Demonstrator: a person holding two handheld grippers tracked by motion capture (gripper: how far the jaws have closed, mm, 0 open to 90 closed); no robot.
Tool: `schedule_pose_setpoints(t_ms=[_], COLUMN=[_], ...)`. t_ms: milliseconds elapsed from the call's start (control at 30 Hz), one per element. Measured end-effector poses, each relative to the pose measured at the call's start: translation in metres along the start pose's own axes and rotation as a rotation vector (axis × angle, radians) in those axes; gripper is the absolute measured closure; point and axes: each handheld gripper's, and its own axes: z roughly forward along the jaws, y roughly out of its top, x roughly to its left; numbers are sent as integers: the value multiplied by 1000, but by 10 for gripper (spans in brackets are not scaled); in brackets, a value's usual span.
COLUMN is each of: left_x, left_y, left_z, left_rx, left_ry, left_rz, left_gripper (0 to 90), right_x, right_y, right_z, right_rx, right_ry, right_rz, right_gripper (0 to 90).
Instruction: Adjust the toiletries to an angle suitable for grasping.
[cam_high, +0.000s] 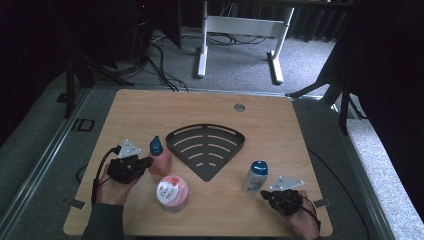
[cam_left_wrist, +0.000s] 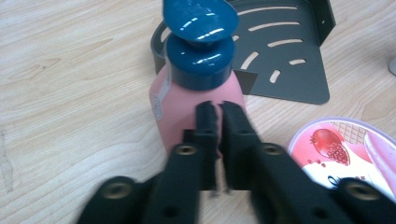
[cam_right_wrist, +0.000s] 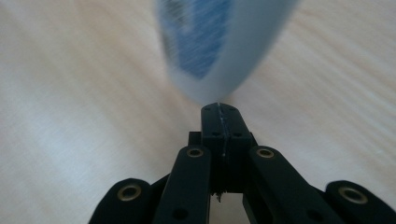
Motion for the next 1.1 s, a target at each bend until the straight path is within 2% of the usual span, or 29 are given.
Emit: schedule_pose_setpoints(t_ms=[100,200,333,400,667,733,867,1100], left_x=[-5,-8,-11,-13,-17,-18,-18,-20], left_y=[0,-1,-2,-3,-5,-6,-6,-7], left_z=[3,5,8,10,14,15,16,19], left_rx=[14,22,27,31,39,40,41,47], left_ry=[-10,-20,-34,-38,-56,-58,-64,-74], left_rz=[25,39,44,46,55,59,59,63], left_gripper=[900,898,890,882,861,858,849,836], right_x=[-6,-9,-9,-10,-11,-13,-11,0], right_y=[6,9,12,14,20,21,23,32], right_z=[3,5,8,10,16,18,21,30], right_rx=[-3,-5,-12,-10,-13,-15,-18,-19], right_ry=[-23,-25,-29,-49,-48,-55,-30,3], right_rz=[14,16,8,8,2,15,21,-13], right_gripper=[900,900,900,900,900,900,900,900])
